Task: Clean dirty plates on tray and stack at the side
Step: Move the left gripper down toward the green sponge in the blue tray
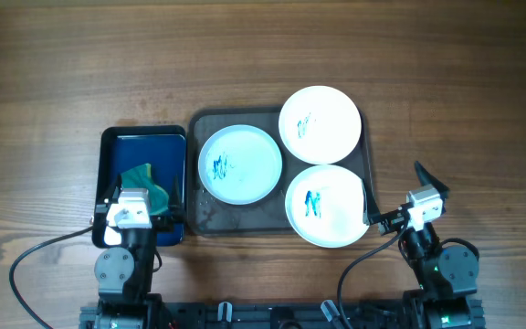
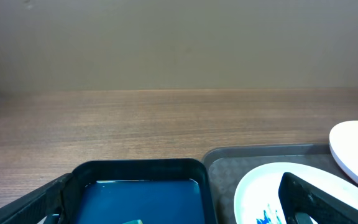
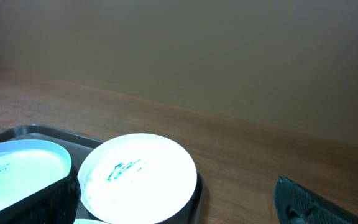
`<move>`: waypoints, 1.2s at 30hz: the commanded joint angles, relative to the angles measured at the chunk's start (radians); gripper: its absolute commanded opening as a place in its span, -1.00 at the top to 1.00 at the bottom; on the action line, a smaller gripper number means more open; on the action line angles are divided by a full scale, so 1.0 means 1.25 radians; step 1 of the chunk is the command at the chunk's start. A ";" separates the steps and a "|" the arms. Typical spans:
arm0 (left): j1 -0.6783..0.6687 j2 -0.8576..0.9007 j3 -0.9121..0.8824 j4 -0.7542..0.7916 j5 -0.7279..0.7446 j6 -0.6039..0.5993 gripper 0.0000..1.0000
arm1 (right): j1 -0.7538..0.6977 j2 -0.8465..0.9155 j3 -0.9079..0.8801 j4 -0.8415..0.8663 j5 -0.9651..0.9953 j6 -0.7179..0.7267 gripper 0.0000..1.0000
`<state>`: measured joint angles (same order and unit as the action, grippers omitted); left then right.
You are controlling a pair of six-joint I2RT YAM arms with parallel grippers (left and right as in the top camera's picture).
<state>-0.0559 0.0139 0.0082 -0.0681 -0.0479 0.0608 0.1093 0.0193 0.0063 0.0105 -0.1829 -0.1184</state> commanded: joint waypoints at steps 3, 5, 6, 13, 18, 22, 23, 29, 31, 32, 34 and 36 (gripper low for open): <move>-0.004 -0.005 -0.002 0.000 -0.013 -0.013 -1.00 | -0.004 -0.008 -0.001 0.002 0.001 -0.010 -0.99; -0.004 -0.005 -0.002 0.000 -0.013 -0.013 -1.00 | -0.004 -0.008 -0.001 0.002 0.001 -0.010 -0.99; -0.004 -0.005 -0.002 0.001 -0.013 -0.013 -1.00 | -0.004 -0.008 -0.001 0.002 0.001 -0.010 -0.99; -0.004 -0.005 -0.002 0.001 -0.010 -0.013 -1.00 | -0.004 -0.008 -0.001 0.002 0.001 -0.010 -1.00; -0.004 -0.005 -0.002 0.000 0.008 -0.014 -1.00 | -0.004 -0.008 -0.001 0.002 0.001 -0.010 -0.99; -0.004 -0.005 -0.002 0.002 0.047 -0.043 -1.00 | -0.004 -0.008 -0.001 0.002 0.001 -0.010 -0.99; -0.004 -0.005 -0.002 0.004 0.047 -0.074 -1.00 | -0.004 -0.008 -0.001 0.002 0.001 -0.010 -1.00; -0.004 0.006 0.031 -0.028 0.048 -0.145 -1.00 | -0.004 -0.008 -0.001 0.002 0.001 -0.010 -1.00; -0.004 0.033 0.064 -0.066 0.047 -0.145 -1.00 | -0.004 -0.008 -0.001 0.002 0.001 -0.010 -0.99; -0.004 0.049 0.079 -0.081 0.047 -0.145 -1.00 | -0.004 -0.008 -0.001 0.002 0.001 -0.010 -0.99; -0.004 0.103 0.122 -0.112 0.047 -0.144 -1.00 | -0.004 -0.008 -0.001 0.002 0.001 -0.010 -0.99; -0.004 0.216 0.204 -0.150 0.049 -0.136 -1.00 | -0.004 -0.008 -0.001 0.002 0.001 -0.010 -0.99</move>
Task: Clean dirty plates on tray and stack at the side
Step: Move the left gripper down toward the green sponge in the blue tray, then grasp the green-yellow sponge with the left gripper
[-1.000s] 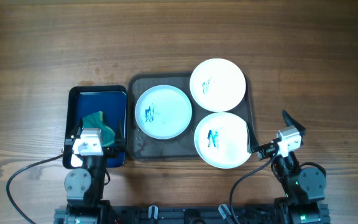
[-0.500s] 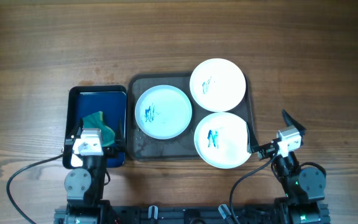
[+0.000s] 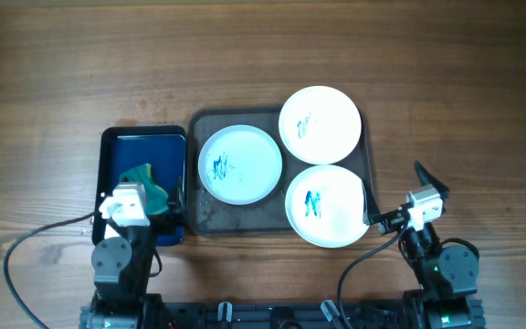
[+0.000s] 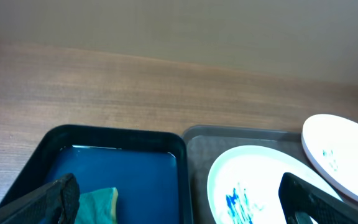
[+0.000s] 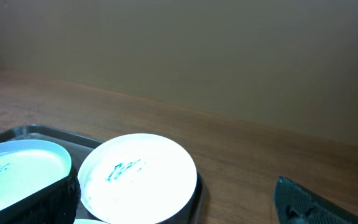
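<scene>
Three white plates smeared with blue lie on a grey tray (image 3: 201, 217): one at the left (image 3: 240, 164), one at the back right (image 3: 320, 123), one at the front right (image 3: 327, 206). A teal sponge (image 3: 144, 181) sits in a blue water tray (image 3: 144, 146). My left gripper (image 4: 179, 210) hangs open low over the near end of the blue tray, one finger beside the sponge (image 4: 98, 202), the other over the left plate (image 4: 253, 180). At the grey tray's near right corner my right gripper (image 5: 182, 211) is open and holds nothing, facing the back plate (image 5: 138, 177).
Brown wooden table (image 3: 263, 55) stretches behind and to both sides of the two trays. The blue tray and the grey tray stand side by side, almost touching. A plain wall closes the far edge in both wrist views.
My left gripper has shifted slightly left and tipped downward, so the sponge and more of the blue tray now show in its view. The right arm, plates and sponge are unmoved.
</scene>
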`<move>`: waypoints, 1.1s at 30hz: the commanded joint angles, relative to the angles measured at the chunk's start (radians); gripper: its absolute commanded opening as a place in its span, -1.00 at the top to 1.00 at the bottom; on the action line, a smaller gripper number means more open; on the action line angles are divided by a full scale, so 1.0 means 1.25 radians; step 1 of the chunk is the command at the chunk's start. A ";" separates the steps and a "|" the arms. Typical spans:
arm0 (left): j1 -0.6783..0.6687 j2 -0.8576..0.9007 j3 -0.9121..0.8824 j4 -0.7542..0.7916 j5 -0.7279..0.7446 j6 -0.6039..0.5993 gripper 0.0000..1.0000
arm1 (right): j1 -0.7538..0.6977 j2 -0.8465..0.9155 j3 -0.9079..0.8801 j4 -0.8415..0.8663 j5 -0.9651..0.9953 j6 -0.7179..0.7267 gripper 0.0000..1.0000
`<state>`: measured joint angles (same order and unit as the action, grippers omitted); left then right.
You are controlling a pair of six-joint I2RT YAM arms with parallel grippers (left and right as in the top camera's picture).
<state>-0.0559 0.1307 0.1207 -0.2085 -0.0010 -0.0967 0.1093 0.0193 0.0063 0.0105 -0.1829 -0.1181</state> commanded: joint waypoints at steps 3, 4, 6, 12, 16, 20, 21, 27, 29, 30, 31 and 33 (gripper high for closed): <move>-0.004 0.262 0.217 -0.073 0.040 -0.010 -1.00 | -0.004 -0.008 -0.001 0.002 0.001 -0.010 -0.99; -0.004 0.313 0.257 -0.092 0.051 -0.010 -1.00 | -0.004 -0.008 -0.001 0.002 0.001 -0.010 -1.00; -0.004 0.431 0.354 -0.147 0.071 -0.010 -1.00 | -0.004 -0.008 -0.001 0.002 0.001 -0.010 -0.99; -0.004 0.751 0.659 -0.439 0.091 -0.011 -1.00 | -0.004 -0.008 -0.001 0.002 0.001 -0.010 -0.99; -0.005 0.896 0.798 -0.602 0.121 -0.011 -1.00 | -0.004 -0.008 -0.001 0.002 0.001 -0.010 -0.99; -0.005 0.935 0.813 -0.628 0.176 -0.013 -1.00 | -0.004 -0.008 -0.001 0.002 0.001 -0.010 -0.99; -0.005 0.935 0.813 -0.631 0.209 -0.013 -1.00 | -0.004 -0.008 -0.001 0.002 0.001 -0.010 -1.00; -0.005 0.934 0.813 -0.660 0.243 -0.013 -1.00 | -0.004 -0.008 -0.001 0.002 0.001 -0.010 -1.00; -0.005 0.934 0.813 -0.660 0.243 -0.013 -1.00 | -0.004 -0.008 -0.001 0.002 0.001 -0.010 -1.00; -0.005 0.934 0.813 -0.660 0.243 -0.013 -1.00 | -0.004 -0.008 -0.001 0.002 0.001 -0.010 -0.99; -0.005 0.934 0.813 -0.660 0.243 -0.013 -1.00 | -0.004 -0.008 -0.001 0.002 0.001 -0.010 -1.00; -0.005 0.934 0.813 -0.656 0.243 -0.013 -1.00 | -0.004 -0.008 -0.001 0.002 0.001 -0.010 -0.99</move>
<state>-0.0574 1.2999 1.1179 -1.0325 0.2760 -0.1108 0.1093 0.0193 0.0063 0.0090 -0.1829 -0.1184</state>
